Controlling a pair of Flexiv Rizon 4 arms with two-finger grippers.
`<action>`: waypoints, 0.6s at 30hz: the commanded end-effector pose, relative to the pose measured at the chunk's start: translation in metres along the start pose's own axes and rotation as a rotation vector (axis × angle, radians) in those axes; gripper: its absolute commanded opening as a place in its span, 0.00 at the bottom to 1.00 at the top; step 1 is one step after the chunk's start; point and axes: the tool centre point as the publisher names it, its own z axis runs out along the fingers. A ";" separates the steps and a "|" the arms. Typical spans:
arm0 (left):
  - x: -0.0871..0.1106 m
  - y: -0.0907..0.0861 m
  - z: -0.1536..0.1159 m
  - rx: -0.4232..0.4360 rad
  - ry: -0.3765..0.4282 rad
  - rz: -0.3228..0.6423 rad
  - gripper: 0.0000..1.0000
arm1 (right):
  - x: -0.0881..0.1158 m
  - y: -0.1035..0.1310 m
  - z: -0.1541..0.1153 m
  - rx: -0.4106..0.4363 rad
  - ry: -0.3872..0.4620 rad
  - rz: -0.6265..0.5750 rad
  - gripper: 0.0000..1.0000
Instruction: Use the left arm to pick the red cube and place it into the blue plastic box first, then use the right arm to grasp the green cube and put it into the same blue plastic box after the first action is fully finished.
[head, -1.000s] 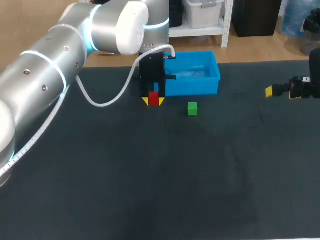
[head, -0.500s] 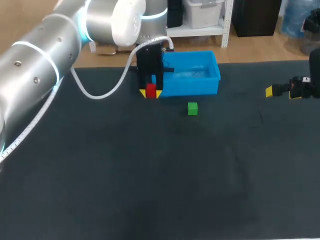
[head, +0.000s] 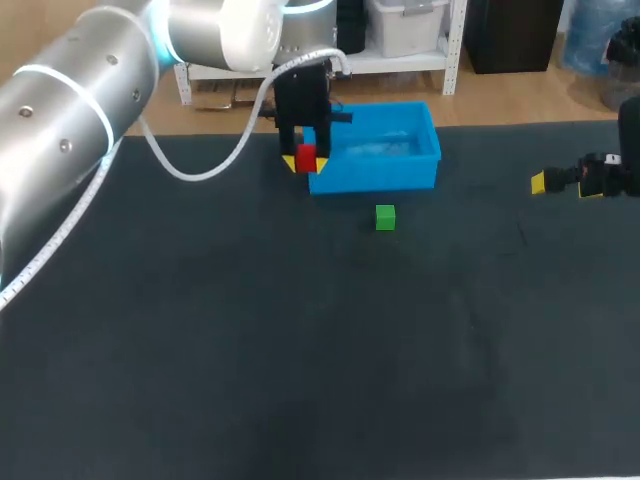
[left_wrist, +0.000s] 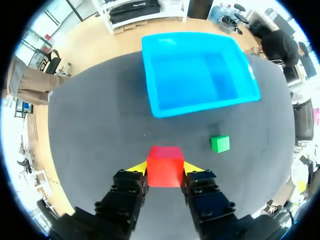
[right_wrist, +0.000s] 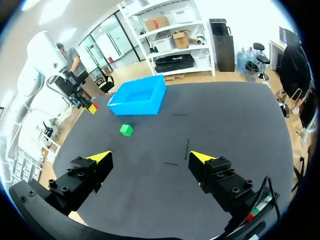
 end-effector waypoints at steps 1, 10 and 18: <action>-0.003 -0.001 -0.010 0.001 -0.018 0.010 0.00 | 0.000 0.000 0.000 0.002 0.001 0.000 1.00; -0.020 -0.001 -0.023 -0.009 -0.058 0.039 0.00 | 0.000 0.000 0.000 0.002 0.001 0.000 1.00; -0.041 -0.002 -0.028 -0.022 -0.076 0.061 0.00 | 0.000 0.000 0.000 0.002 0.001 0.000 1.00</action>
